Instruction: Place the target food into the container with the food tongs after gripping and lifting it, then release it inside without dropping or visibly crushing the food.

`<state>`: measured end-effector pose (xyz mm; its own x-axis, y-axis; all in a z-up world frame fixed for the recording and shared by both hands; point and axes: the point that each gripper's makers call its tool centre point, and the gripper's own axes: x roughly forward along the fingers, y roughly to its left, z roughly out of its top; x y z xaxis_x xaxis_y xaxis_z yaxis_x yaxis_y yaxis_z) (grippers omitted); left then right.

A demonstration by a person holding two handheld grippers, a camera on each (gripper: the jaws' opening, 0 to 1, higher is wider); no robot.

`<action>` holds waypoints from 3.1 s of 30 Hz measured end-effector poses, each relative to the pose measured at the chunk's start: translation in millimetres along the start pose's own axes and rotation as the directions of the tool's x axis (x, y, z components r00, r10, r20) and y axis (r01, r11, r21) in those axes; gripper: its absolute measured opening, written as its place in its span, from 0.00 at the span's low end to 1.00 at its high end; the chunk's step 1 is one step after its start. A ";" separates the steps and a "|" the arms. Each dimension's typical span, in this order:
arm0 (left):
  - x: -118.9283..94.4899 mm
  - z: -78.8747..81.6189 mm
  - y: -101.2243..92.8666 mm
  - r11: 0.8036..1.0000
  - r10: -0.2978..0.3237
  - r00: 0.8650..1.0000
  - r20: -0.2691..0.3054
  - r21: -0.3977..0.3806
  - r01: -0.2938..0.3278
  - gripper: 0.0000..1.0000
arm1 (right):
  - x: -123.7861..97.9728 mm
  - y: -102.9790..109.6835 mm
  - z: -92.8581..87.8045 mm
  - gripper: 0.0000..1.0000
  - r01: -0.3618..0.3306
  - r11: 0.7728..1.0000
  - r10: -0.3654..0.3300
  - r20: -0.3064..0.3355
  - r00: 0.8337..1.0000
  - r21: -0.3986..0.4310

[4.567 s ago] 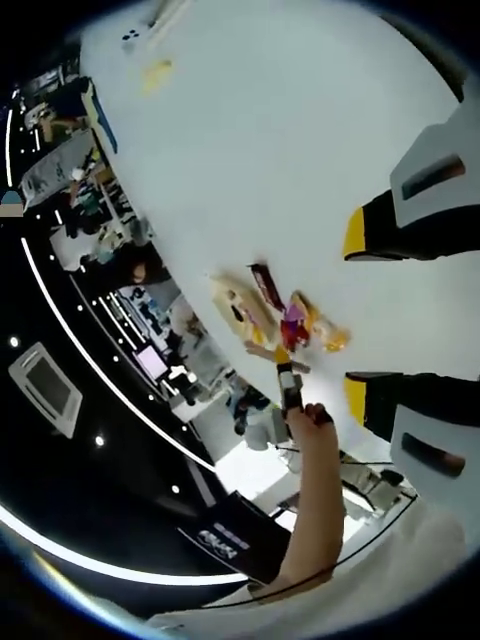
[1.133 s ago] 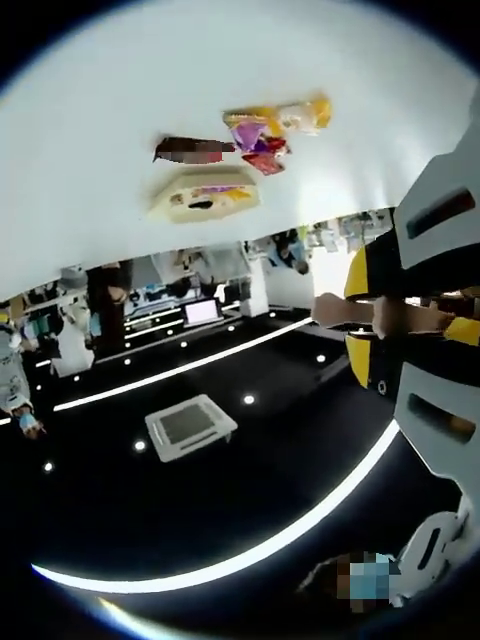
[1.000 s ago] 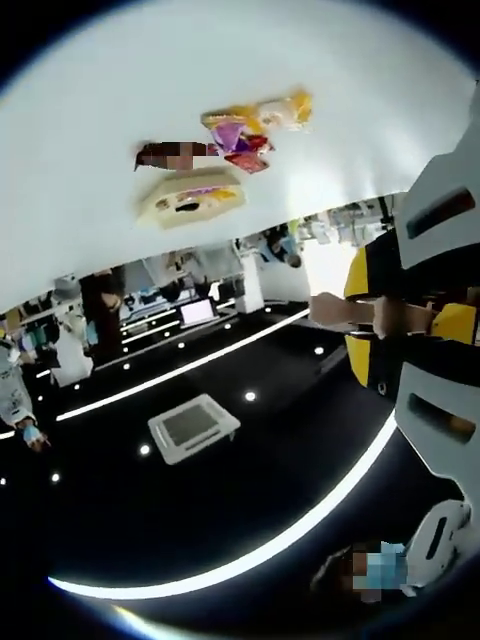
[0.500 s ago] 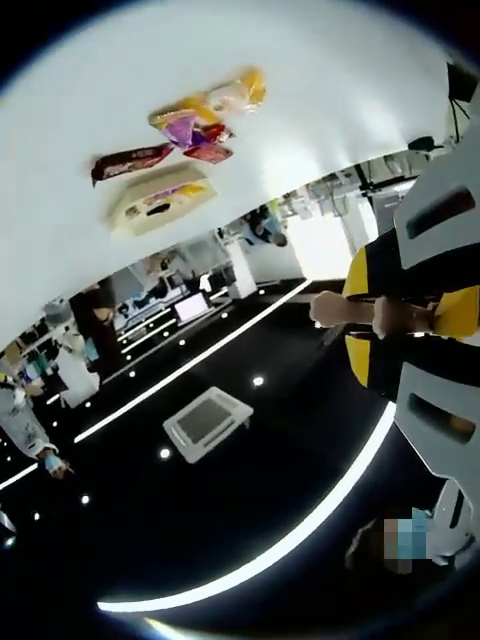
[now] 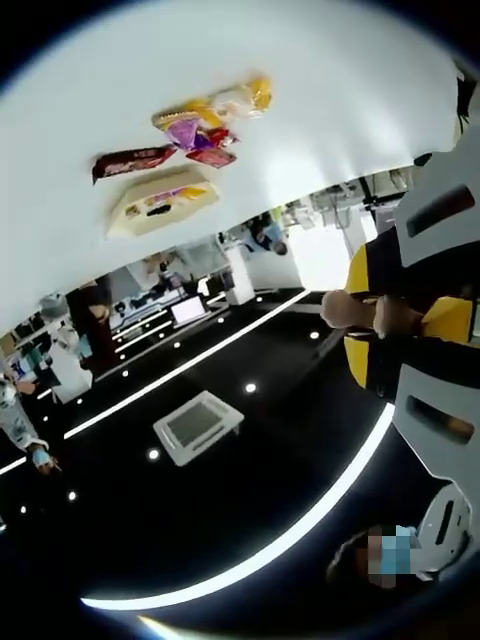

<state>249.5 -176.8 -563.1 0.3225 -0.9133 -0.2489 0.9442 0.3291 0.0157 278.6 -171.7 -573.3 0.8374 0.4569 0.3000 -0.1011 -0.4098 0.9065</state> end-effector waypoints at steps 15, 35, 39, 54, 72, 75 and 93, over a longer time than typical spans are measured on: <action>-2.8 -9.3 8.6 0.995 0.005 1.000 -0.004 -0.098 -0.006 0.26 | -2.5 -6.9 13.3 0.13 0.095 0.983 -0.086 0.062 0.994 -0.155; -11.9 -5.2 1.7 0.994 -0.016 0.999 -0.030 -0.109 0.013 0.20 | -2.6 -16.1 -1.8 0.14 0.088 0.993 -0.087 0.021 0.996 -0.074; -21.1 -7.0 3.0 0.988 -0.021 0.999 -0.028 -0.152 0.016 0.21 | -8.7 -16.5 13.1 0.14 0.110 0.984 -0.098 0.090 0.991 -0.141; -40.3 -21.6 6.7 0.955 -0.051 0.998 -0.047 -0.293 0.035 0.22 | -21.8 -16.8 30.8 0.45 0.235 0.658 -0.235 0.102 0.967 -0.715; -7.0 -92.3 34.5 0.971 0.094 0.945 -0.312 -0.180 -0.156 0.23 | -96.7 -31.2 55.1 0.64 0.396 0.110 -0.387 0.328 0.862 -0.911; 1.6 -101.2 43.3 0.962 0.125 0.932 -0.342 -0.188 -0.198 0.23 | -111.5 -25.0 67.6 0.77 0.442 -0.006 -0.340 0.418 0.842 -0.897; 17.1 -143.5 76.8 0.919 0.255 0.814 -0.523 -0.132 -0.372 0.24 | -139.6 -28.9 68.5 0.78 0.510 -0.065 -0.394 0.492 0.776 -0.858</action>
<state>317.9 -132.7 -705.1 0.4675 -0.5336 -0.7048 0.7383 0.6742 -0.0207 201.4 -277.8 -661.7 0.9541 0.1284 -0.2707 -0.0271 0.9368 0.3488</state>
